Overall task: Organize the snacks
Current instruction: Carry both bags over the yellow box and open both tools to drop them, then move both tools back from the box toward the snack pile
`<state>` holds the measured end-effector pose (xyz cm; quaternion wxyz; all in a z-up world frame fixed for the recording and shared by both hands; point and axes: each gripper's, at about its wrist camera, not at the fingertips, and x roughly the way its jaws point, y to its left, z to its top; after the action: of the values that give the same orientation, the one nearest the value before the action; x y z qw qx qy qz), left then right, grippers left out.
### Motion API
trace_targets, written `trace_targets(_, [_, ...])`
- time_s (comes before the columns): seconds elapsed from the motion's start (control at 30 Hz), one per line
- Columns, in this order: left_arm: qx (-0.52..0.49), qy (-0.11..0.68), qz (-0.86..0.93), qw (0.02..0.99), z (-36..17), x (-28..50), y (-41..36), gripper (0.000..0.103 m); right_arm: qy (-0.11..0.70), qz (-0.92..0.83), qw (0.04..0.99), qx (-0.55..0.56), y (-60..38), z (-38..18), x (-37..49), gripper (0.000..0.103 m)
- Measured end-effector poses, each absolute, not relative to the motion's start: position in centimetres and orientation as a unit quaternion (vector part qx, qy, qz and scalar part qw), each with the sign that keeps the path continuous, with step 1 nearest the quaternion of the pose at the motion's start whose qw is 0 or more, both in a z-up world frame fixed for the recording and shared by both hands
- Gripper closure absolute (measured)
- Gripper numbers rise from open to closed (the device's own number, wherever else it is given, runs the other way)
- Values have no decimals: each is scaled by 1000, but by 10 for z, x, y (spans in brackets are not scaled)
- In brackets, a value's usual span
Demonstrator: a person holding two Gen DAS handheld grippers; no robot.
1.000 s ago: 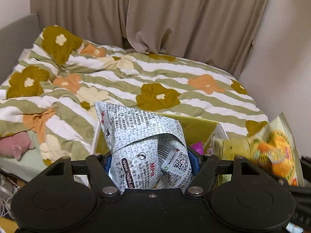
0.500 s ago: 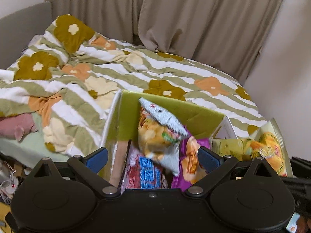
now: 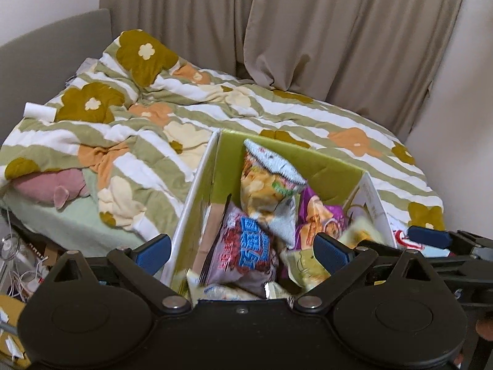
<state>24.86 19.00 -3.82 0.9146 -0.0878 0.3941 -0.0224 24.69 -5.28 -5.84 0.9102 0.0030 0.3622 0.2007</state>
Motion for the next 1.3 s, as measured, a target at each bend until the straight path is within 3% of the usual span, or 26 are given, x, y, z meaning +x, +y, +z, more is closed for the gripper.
trace_targets(0.47, [-92, 376, -18, 922, -28, 223, 193, 3, 309, 203, 929, 1, -63, -48, 219, 0])
trace_targets(0.83, [-76, 351, -55, 932, -15, 208, 183, 3, 316, 145, 937, -19, -72, -32, 190, 0])
trace_targets(1.3, [-50, 339, -123, 931, -14, 187, 94, 3, 306, 21, 952, 23, -176, -24, 150, 0])
